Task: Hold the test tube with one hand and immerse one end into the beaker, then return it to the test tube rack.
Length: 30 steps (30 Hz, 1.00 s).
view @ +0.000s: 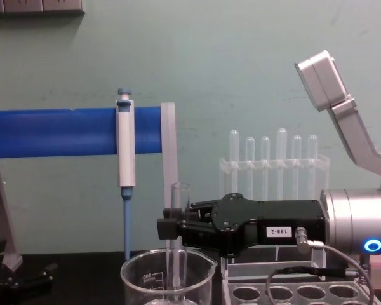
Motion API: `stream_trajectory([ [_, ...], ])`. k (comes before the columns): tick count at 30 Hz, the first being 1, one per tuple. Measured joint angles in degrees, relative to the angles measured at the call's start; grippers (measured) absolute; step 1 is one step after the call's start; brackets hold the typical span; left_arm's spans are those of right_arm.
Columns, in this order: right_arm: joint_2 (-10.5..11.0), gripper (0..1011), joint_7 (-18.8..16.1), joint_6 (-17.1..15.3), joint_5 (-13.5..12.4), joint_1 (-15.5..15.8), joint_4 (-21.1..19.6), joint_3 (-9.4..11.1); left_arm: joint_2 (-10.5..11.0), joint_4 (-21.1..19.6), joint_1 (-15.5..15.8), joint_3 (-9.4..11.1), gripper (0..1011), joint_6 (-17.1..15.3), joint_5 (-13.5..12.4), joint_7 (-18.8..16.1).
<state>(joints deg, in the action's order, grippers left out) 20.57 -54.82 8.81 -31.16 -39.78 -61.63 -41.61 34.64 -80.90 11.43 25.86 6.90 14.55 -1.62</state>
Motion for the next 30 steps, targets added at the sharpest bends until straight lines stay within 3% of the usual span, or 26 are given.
stream_trajectory([
  [30, 0.0, 228, 0.0, 0.0, 0.0, 0.0, 0.0, 0.0, 0.0, 0.0, 0.0, 0.0, 1000, 0.0, 0.0, 0.0],
])
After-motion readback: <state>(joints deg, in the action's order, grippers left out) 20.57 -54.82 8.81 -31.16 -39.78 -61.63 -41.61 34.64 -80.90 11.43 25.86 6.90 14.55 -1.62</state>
